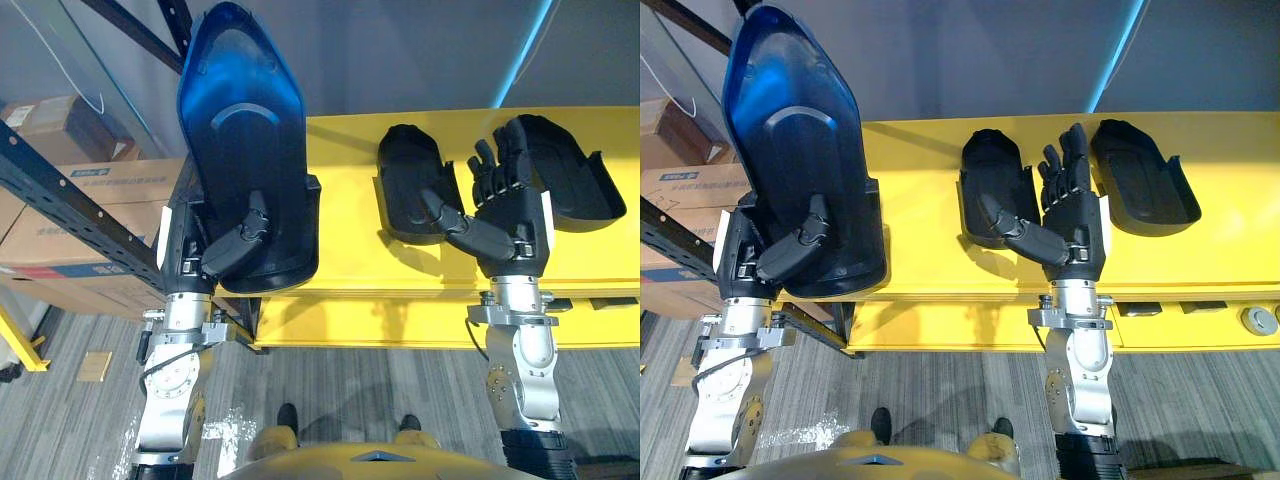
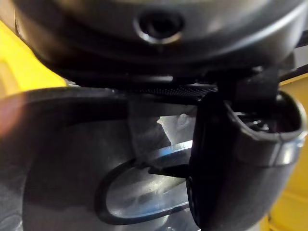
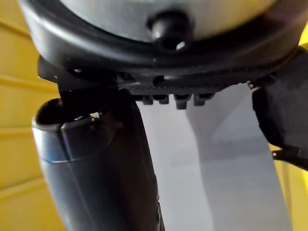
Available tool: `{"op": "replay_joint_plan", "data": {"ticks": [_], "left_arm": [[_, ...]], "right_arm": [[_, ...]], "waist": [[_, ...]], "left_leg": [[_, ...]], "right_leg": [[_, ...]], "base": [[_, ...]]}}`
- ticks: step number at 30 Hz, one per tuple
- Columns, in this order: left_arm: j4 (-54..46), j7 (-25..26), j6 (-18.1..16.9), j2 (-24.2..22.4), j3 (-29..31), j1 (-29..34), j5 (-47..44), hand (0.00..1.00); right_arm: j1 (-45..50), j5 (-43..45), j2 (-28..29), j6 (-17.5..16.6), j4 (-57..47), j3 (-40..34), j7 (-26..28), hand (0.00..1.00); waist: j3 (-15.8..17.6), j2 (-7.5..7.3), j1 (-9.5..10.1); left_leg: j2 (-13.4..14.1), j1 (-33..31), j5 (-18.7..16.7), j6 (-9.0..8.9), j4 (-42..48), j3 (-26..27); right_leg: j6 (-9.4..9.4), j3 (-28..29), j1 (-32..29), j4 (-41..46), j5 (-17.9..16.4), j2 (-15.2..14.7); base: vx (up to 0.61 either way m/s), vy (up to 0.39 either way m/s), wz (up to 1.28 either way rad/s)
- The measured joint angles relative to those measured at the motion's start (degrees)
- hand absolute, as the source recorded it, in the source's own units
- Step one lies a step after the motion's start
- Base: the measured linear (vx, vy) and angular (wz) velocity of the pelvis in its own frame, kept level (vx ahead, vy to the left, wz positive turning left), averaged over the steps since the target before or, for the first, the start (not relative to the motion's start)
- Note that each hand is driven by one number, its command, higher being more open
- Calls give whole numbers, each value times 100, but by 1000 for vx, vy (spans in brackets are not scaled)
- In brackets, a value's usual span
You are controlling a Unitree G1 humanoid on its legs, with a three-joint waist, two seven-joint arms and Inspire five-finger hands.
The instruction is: Walk over and take three plastic housings, then place them on the shelf
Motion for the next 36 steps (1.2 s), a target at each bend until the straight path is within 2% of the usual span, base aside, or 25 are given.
{"op": "replay_joint_plan", "data": {"ticks": [5, 9, 13, 18, 21, 28, 30, 33, 34, 36], "left_arm": [[492, 229, 442, 211, 295, -532, 225, 0], [1512, 324, 836, 558, 298, -1370, 103, 0], [2399, 364, 900, 793, 236, -2005, 72, 0], [3168, 235, 903, 950, 31, -2926, -769, 0], [3606, 208, 947, 980, 17, -3238, -896, 0], [4030, 388, 1440, 1189, 30, -3706, -1022, 0], [4034, 372, 1650, 1325, 31, -3789, -1021, 0], [4144, 339, 1711, 1375, 33, -3910, -1015, 0], [4213, 333, 1735, 1377, 39, -3969, -1010, 100], [4277, 320, 1748, 1410, 41, -4042, -1009, 100]], "right_arm": [[-6, 107, -30, 77, -1, 64, 130, 100], [-139, 207, -307, 292, -1, 357, 483, 100], [-310, 186, -488, 430, -2, 647, 682, 100], [-661, 227, -662, 546, -2, 745, 907, 100], [-974, 227, -804, 580, -2, 975, 921, 100], [-1247, 227, -939, 820, -2, 1046, 804, 100], [-1246, 225, -947, 893, -12, 1063, 797, 100], [-1244, 226, -974, 909, -23, 1065, 737, 100], [-1247, 227, -974, 909, -49, 1065, 735, 100], [-1247, 228, -974, 911, -116, 1082, 731, 100]], "waist": [[33, 58, -46], [109, 144, -104], [171, 199, -199], [417, 222, -245], [553, 242, -353], [878, 319, -363], [888, 333, -369], [891, 332, -356], [894, 335, -357], [922, 329, -358]], "left_leg": [[2, 83, 182, 0, -261, 77], [3, 130, 268, -4, -397, 155], [1, 183, 323, 0, -482, 193], [-9, 211, 465, 1, -590, 156], [-11, 132, 546, -7, -600, 118], [3, 4, 683, -19, -601, 116], [2, -56, 705, -16, -601, 119], [0, -72, 720, -9, -600, 119], [0, -84, 727, -5, -600, 119], [0, -99, 731, -2, -586, 119]], "right_leg": [[17, 97, -156, 79, 11, 2], [21, 190, -273, 158, 15, 1], [21, 240, -301, 200, 15, 1], [-20, 262, -463, 528, -94, -36], [-55, 287, -694, 888, -244, -71], [-131, 394, -1070, 1390, -443, -96], [-138, 406, -1149, 1426, -446, -98], [-135, 412, -1189, 1481, -447, -105], [-135, 413, -1206, 1491, -446, -105], [-137, 415, -1220, 1502, -448, -107]], "base": [[-16, -6, -7], [-23, -3, -8], [-17, -2, -5], [-44, -3, 2], [-83, -13, 6], [-72, -26, -1], [-50, -16, 0], [0, 0, 0], [0, 0, 0], [0, 0, 0]]}}
